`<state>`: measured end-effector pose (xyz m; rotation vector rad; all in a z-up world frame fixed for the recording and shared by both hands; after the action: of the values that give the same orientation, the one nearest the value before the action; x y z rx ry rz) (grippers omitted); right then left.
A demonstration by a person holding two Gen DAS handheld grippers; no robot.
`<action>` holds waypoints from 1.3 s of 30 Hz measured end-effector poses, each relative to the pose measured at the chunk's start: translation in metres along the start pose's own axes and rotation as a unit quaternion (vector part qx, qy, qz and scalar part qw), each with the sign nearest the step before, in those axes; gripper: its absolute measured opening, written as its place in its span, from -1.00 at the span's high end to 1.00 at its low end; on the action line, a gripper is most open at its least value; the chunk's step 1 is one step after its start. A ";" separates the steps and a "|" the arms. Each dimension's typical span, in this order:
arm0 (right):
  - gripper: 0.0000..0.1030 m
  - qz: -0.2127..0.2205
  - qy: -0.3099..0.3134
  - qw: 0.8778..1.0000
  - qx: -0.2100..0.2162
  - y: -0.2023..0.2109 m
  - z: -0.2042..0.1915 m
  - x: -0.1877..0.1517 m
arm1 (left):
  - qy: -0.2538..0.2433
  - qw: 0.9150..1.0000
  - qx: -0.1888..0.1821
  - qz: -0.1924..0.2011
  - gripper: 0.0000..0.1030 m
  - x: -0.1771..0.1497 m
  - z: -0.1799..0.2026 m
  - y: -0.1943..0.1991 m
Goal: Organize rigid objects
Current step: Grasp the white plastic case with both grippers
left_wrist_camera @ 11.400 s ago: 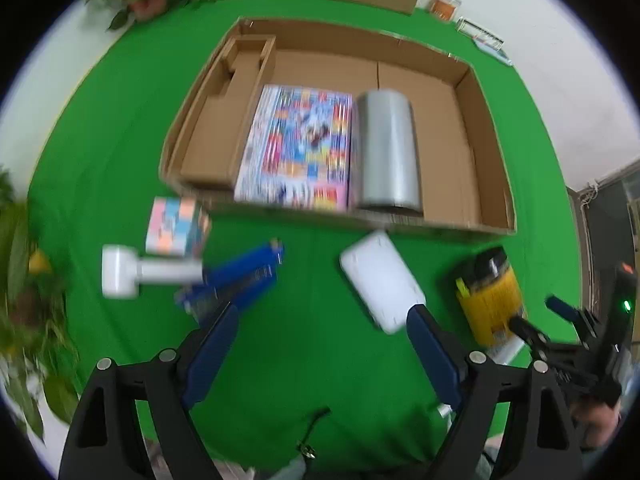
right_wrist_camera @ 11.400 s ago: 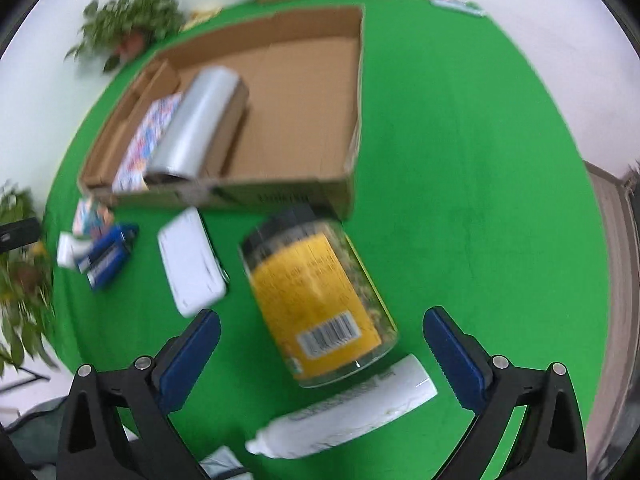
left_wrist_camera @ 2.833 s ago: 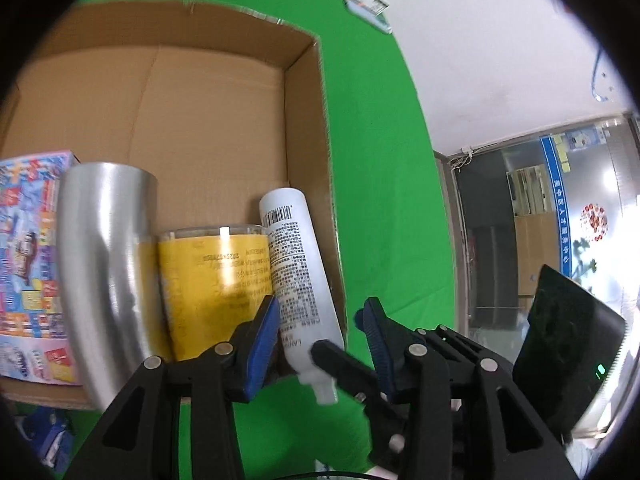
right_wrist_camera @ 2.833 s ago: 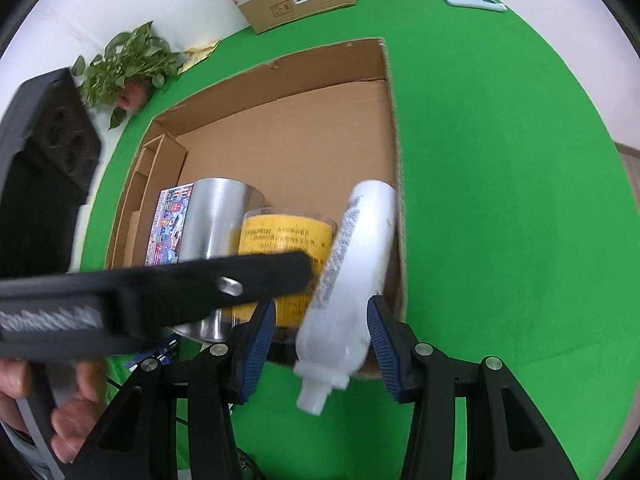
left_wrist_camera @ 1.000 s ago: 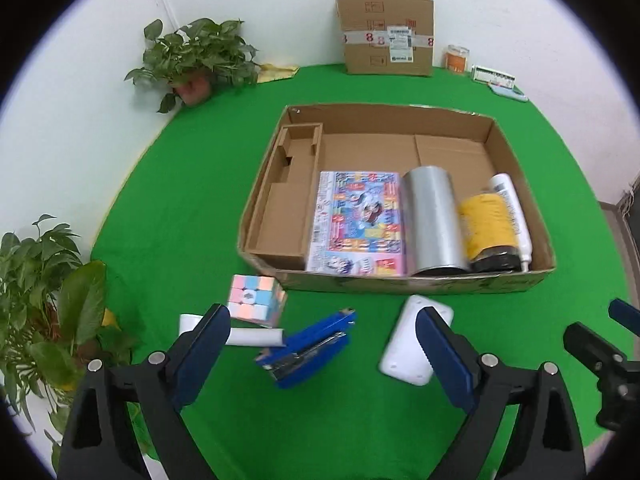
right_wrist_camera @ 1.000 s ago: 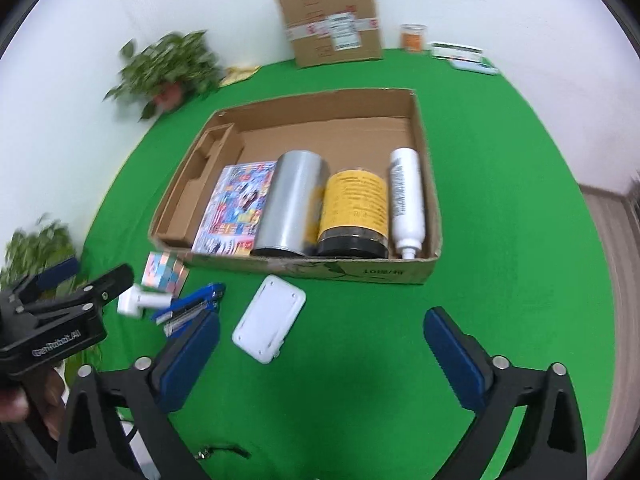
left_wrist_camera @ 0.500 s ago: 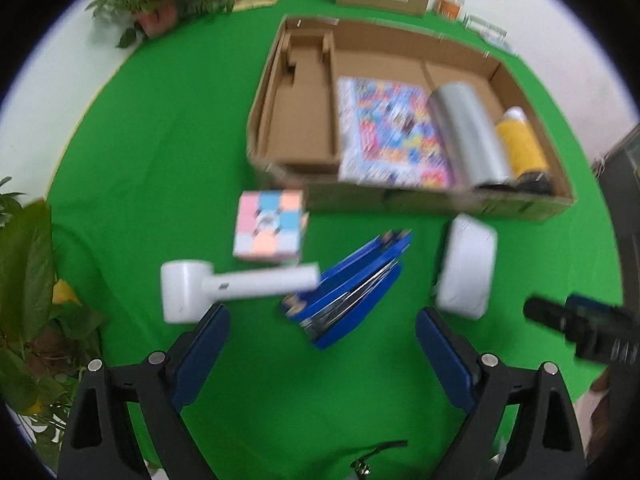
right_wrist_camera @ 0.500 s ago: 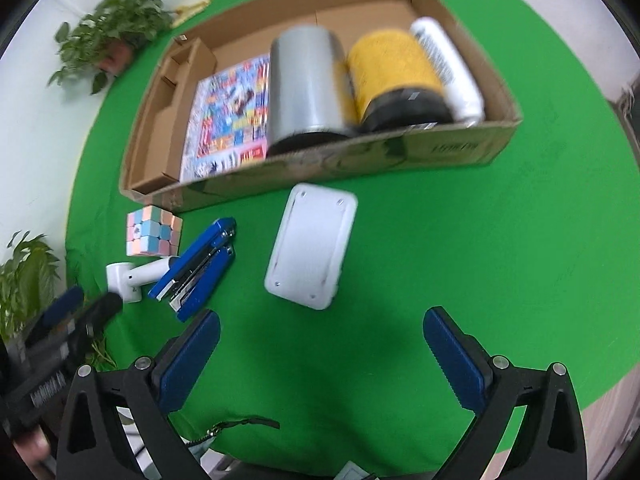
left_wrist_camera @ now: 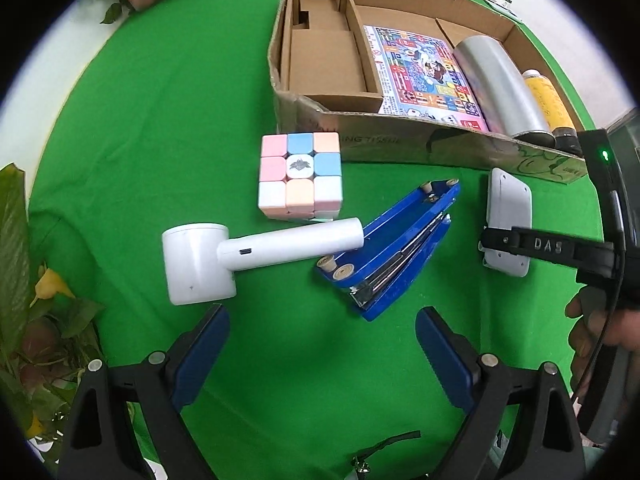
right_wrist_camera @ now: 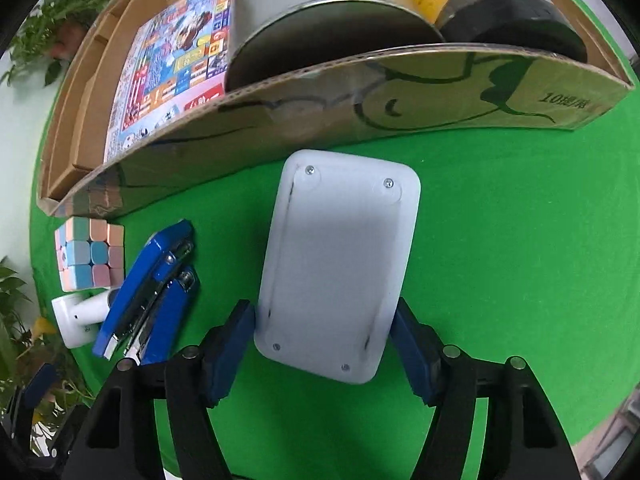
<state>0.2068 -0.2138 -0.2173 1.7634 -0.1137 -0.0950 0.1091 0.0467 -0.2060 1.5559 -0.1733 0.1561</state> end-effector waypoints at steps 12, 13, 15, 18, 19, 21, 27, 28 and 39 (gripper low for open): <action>-0.26 -0.015 0.147 0.988 0.032 0.002 0.033 -0.081 | -0.003 0.976 -0.217 0.007 -0.82 0.032 0.060 -0.010; -0.26 -0.021 0.150 0.987 0.045 0.004 0.040 -0.087 | -0.005 0.974 -0.228 0.003 -0.82 0.035 0.070 -0.013; -0.41 -0.017 0.146 0.987 0.058 0.009 0.052 -0.090 | -0.006 0.965 -0.263 -0.002 -0.82 0.040 0.090 -0.020; -0.58 0.026 0.161 0.984 0.072 0.024 0.056 -0.090 | 0.014 0.950 -0.312 -0.019 -0.79 0.047 0.111 -0.037; -0.59 0.037 0.169 0.982 0.080 0.031 0.053 -0.094 | 0.023 0.944 -0.328 -0.029 -0.79 0.048 0.117 -0.044; -0.60 0.051 0.191 0.975 0.101 0.035 0.042 -0.103 | 0.038 0.934 -0.353 -0.045 -0.62 0.049 0.128 -0.058; -0.59 0.067 0.199 0.972 0.104 0.026 0.036 -0.110 | 0.033 0.928 -0.364 -0.076 -0.08 0.046 0.147 -0.079; -0.59 0.069 0.193 0.974 0.101 0.024 0.036 -0.110 | 0.024 0.930 -0.359 -0.075 -0.08 0.046 0.150 -0.077; -0.23 0.046 0.165 0.983 0.065 0.019 0.030 -0.108 | -0.003 0.938 -0.337 -0.083 0.23 0.039 0.148 -0.075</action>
<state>0.0950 -0.2329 -0.2047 1.8765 0.0405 0.2781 0.1612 -0.1028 -0.2696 0.8782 -0.0839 -0.0439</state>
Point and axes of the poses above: each gripper's, at about its wrist camera, not at the fingertips, and y roughly against the way its jaws point, z to its right, x to its top, the point moved 4 cm from there along -y, roughly the way its jaws point, and after that the axes turned 12 degrees about -y, right-handed, at the moved point
